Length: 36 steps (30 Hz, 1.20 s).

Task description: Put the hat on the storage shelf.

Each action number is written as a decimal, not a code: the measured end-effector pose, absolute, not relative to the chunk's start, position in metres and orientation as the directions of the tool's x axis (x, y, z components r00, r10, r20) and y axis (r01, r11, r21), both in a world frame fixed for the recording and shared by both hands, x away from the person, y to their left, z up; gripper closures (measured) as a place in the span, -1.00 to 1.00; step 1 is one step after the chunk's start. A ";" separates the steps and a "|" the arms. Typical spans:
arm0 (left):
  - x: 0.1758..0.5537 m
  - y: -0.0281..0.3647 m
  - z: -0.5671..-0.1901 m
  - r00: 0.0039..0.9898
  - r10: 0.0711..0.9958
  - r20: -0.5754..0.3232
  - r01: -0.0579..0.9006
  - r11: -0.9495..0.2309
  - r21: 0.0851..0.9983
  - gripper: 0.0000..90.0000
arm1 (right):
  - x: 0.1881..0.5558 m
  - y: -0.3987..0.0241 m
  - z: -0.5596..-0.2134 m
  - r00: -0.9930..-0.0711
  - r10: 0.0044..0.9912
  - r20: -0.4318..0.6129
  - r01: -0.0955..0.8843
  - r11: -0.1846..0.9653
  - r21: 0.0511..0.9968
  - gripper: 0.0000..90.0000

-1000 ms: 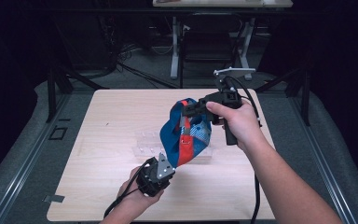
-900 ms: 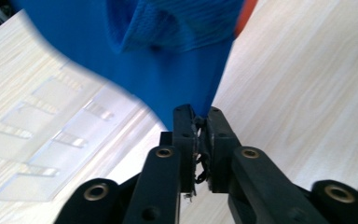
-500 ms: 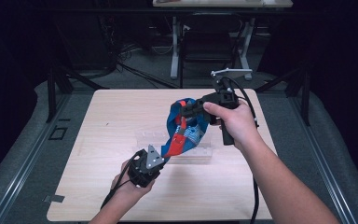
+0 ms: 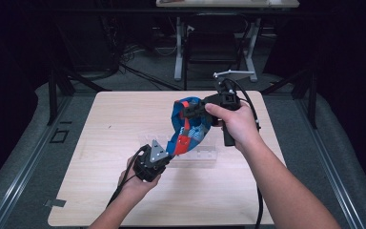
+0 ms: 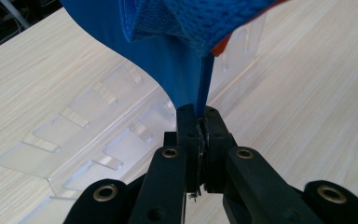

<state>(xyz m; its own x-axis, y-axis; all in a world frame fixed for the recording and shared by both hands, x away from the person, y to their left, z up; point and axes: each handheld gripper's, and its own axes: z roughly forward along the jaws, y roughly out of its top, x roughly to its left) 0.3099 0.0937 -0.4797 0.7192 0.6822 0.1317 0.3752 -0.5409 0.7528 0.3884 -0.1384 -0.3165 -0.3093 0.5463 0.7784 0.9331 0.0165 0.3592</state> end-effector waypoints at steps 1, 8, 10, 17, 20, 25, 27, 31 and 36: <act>0.312 0.094 -0.480 0.719 0.684 0.121 0.381 -0.535 0.754 0.97 | 0.389 -0.138 -0.317 -0.311 0.543 0.780 0.932 0.016 0.361 0.74; 0.320 0.094 -0.483 0.719 0.689 0.094 0.401 -0.521 0.753 0.97 | 0.392 -0.134 -0.322 -0.304 0.544 0.782 0.935 0.013 0.354 0.74; 0.322 0.094 -0.485 0.717 0.691 0.092 0.406 -0.522 0.750 0.97 | 0.393 -0.132 -0.325 -0.298 0.548 0.781 0.938 0.015 0.347 0.74; 0.325 0.098 -0.493 0.713 0.697 0.075 0.424 -0.514 0.746 0.97 | 0.397 -0.129 -0.332 -0.290 0.549 0.784 0.941 0.016 0.337 0.74; 0.325 0.097 -0.496 0.711 0.699 0.078 0.425 -0.515 0.745 0.97 | 0.398 -0.129 -0.334 -0.285 0.555 0.781 0.942 0.012 0.334 0.74; 0.324 0.096 -0.500 0.712 0.698 0.078 0.429 -0.520 0.739 0.97 | 0.399 -0.130 -0.337 -0.284 0.573 0.769 0.940 0.007 0.342 0.74; 0.324 0.096 -0.501 0.713 0.697 0.079 0.429 -0.522 0.737 0.97 | 0.399 -0.131 -0.338 -0.286 0.578 0.765 0.939 0.009 0.344 0.74; 0.325 0.097 -0.504 0.708 0.703 0.072 0.434 -0.513 0.741 0.97 | 0.400 -0.131 -0.343 -0.287 0.603 0.744 0.936 0.010 0.353 0.73; 0.326 0.097 -0.507 0.707 0.704 0.066 0.440 -0.512 0.738 0.97 | 0.402 -0.133 -0.349 -0.280 0.612 0.739 0.937 0.009 0.348 0.73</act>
